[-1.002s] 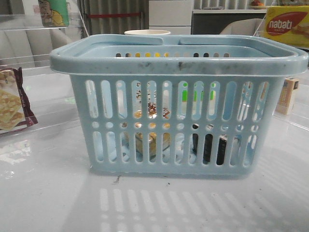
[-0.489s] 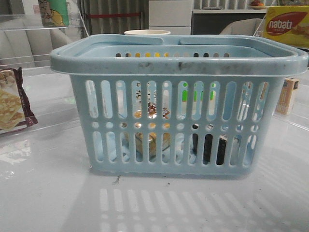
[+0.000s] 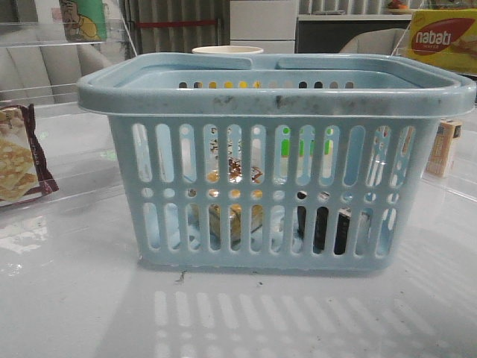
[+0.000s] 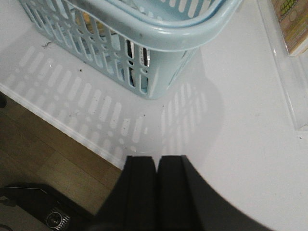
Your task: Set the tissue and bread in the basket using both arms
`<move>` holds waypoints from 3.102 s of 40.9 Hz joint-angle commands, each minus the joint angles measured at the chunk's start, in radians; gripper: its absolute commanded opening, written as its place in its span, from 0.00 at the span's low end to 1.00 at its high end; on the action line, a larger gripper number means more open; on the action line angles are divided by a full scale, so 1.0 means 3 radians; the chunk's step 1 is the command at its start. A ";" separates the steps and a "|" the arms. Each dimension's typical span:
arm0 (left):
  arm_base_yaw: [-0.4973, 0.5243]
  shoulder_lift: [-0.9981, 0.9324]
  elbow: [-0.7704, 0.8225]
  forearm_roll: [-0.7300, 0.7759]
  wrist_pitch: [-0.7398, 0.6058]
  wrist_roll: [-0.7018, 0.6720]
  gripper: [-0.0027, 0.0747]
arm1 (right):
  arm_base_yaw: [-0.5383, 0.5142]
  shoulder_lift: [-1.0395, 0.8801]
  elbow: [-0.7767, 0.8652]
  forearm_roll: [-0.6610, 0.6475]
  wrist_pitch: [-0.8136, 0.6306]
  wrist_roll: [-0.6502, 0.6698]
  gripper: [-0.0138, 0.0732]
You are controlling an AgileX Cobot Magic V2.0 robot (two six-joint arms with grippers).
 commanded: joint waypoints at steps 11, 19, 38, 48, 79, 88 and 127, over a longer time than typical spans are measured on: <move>0.0636 -0.0428 0.0745 -0.0117 -0.1120 -0.0028 0.15 | -0.0007 0.0011 -0.0083 -0.0043 -0.0198 -0.0014 0.22; 0.0650 -0.0428 0.0940 -0.0140 -0.1217 -0.0034 0.15 | -0.0007 0.0011 -0.0083 -0.0043 -0.0201 -0.0014 0.22; 0.0641 -0.0434 0.0981 -0.0033 -0.1281 -0.0320 0.15 | -0.0007 0.0011 -0.0083 -0.0043 -0.0198 -0.0014 0.22; 0.0614 -0.0434 0.0981 -0.0033 -0.1485 -0.0320 0.15 | -0.0007 0.0011 -0.0083 -0.0043 -0.0198 -0.0014 0.22; 0.0607 -0.0434 0.0981 -0.0033 -0.1522 -0.0320 0.15 | -0.0007 0.0011 -0.0083 -0.0043 -0.0198 -0.0014 0.22; 0.0607 -0.0434 0.0981 -0.0033 -0.1522 -0.0320 0.15 | -0.0007 0.0011 -0.0083 -0.0043 -0.0201 -0.0014 0.22; 0.0607 -0.0428 0.0981 -0.0033 -0.1522 -0.0320 0.15 | -0.1635 -0.1847 0.2169 0.0188 -0.2911 -0.0014 0.22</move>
